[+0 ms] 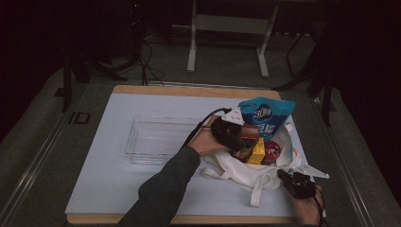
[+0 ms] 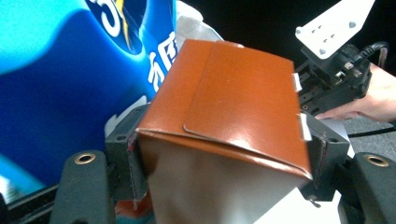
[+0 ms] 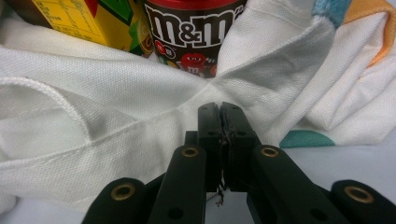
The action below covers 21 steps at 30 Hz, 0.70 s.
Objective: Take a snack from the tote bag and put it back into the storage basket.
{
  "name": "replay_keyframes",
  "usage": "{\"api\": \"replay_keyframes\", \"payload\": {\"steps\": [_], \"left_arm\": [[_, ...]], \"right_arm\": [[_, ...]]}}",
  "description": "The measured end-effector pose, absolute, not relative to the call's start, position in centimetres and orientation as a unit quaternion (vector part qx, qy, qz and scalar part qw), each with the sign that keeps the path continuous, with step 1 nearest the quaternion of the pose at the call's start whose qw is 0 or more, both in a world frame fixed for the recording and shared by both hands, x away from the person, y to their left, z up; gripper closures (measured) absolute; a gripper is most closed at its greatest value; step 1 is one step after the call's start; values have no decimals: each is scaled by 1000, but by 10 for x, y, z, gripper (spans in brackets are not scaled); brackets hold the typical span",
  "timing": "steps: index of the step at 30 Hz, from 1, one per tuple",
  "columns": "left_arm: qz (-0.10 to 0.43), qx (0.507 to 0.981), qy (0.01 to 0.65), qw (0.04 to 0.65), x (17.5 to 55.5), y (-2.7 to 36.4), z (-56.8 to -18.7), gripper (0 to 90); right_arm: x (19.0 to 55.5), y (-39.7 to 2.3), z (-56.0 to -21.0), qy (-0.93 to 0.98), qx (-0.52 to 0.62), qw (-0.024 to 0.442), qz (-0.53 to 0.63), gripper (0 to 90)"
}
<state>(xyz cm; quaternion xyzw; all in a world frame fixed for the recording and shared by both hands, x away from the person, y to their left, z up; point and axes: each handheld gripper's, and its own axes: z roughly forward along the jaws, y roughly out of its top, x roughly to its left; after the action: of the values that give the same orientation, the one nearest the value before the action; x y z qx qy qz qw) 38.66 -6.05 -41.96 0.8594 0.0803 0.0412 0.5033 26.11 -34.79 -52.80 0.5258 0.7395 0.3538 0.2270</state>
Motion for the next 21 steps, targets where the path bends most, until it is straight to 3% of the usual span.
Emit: {"api": "replay_keyframes", "payload": {"steps": [21], "left_arm": [[31, 822, 108, 558, 385, -57, -427, 373]], "right_arm": [[261, -350, -529, 737, 525, 223, 362, 868]]}}
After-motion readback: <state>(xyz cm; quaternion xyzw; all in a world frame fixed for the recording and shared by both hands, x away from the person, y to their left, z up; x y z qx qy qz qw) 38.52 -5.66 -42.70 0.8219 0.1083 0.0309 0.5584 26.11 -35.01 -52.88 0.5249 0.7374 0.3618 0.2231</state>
